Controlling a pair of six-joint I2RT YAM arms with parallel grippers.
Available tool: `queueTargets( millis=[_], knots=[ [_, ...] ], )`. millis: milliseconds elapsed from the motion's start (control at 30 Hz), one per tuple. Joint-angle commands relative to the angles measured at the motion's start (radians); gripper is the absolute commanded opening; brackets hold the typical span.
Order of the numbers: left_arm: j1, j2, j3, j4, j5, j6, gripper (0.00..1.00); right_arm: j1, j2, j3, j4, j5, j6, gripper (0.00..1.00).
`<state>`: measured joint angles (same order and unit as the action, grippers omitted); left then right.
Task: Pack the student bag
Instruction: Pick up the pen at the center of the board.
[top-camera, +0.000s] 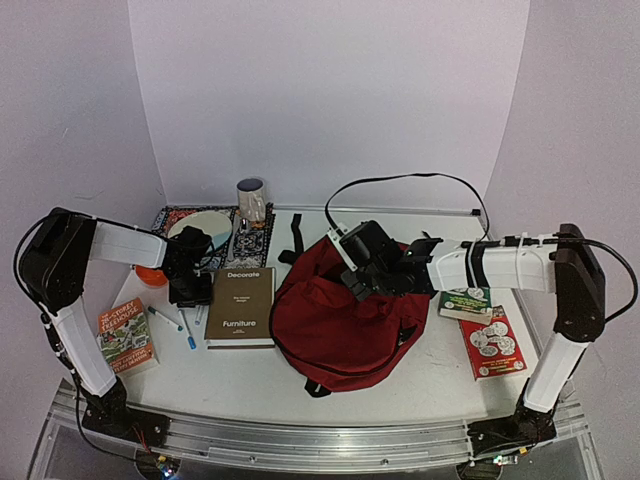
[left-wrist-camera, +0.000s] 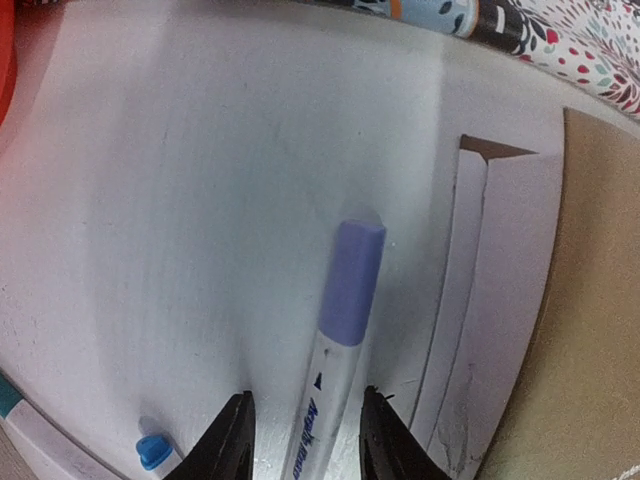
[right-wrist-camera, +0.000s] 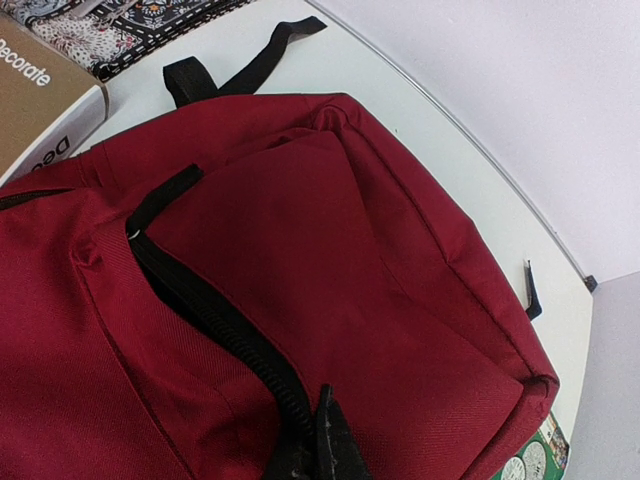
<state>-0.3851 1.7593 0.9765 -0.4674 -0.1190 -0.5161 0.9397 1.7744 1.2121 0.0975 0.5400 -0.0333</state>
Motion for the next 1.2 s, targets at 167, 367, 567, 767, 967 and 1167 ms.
queueTargets(
  millis=[167,367,567,767,967,1167],
  knots=[
    [0.0,0.065,0.047,-0.054,0.049,0.039,0.34,0.007,-0.029,-0.006,0.0,0.02,-0.006,0.0],
    [0.0,0.12,0.088,-0.132,0.044,0.075,0.3,0.007,-0.026,-0.012,0.006,0.02,-0.015,0.0],
    [0.0,0.176,0.107,-0.174,0.081,0.106,0.14,0.006,-0.029,-0.016,0.013,0.028,-0.021,0.0],
    [0.0,0.13,0.124,-0.192,0.075,0.114,0.02,0.007,-0.038,-0.02,0.017,0.029,-0.03,0.0],
    [0.0,0.014,0.159,-0.202,0.063,0.085,0.02,0.006,-0.065,-0.022,0.018,0.022,-0.036,0.0],
    [-0.002,-0.09,0.184,-0.182,0.134,0.028,0.0,0.007,-0.077,-0.013,0.018,0.014,-0.04,0.0]
  ],
)
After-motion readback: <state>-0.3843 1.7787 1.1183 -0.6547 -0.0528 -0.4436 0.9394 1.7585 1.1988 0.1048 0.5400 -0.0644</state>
